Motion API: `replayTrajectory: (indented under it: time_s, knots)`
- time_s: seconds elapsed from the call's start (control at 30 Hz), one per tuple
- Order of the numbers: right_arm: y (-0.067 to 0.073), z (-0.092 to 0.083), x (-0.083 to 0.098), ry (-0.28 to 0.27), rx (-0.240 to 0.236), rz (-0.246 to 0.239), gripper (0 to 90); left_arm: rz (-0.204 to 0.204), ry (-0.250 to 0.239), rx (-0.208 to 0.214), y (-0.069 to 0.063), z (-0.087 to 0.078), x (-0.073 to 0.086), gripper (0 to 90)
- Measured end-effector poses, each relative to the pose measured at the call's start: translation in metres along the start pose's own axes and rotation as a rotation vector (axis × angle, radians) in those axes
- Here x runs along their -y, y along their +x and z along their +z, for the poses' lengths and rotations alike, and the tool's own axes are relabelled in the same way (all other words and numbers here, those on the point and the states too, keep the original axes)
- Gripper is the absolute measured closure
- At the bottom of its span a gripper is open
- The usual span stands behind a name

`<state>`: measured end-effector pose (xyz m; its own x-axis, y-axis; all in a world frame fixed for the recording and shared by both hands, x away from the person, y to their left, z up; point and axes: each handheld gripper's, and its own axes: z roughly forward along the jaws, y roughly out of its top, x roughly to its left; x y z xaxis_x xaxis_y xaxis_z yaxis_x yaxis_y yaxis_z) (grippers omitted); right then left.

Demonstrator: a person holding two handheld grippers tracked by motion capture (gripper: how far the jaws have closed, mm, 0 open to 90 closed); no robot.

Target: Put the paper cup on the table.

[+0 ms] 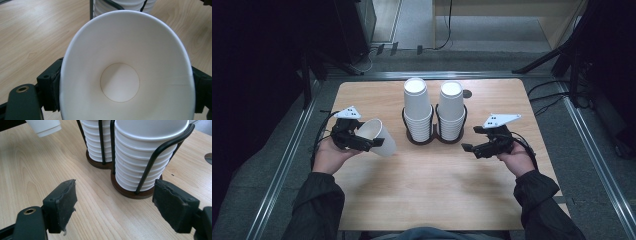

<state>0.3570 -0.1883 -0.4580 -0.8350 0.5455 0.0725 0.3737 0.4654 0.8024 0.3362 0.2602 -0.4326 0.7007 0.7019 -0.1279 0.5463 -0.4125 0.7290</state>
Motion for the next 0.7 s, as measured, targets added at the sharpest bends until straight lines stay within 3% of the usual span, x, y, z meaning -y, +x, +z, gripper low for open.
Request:
replayTrajectory:
  time_s: [0.3,0.33,0.7]
  knots:
    - [0.000,-0.001,0.004,0.002,0.012,-0.015,19.8,-0.016,0.011,-0.032,0.014,-0.005,0.003,12.3]
    - [0.001,-0.001,0.004,0.001,0.013,-0.012,19.8,-0.022,0.014,-0.059,0.017,-0.006,0.004,12.3]
    - [0.002,-0.005,0.010,0.009,0.022,-0.011,19.8,-0.057,0.043,-0.121,0.041,-0.009,0.010,11.8]
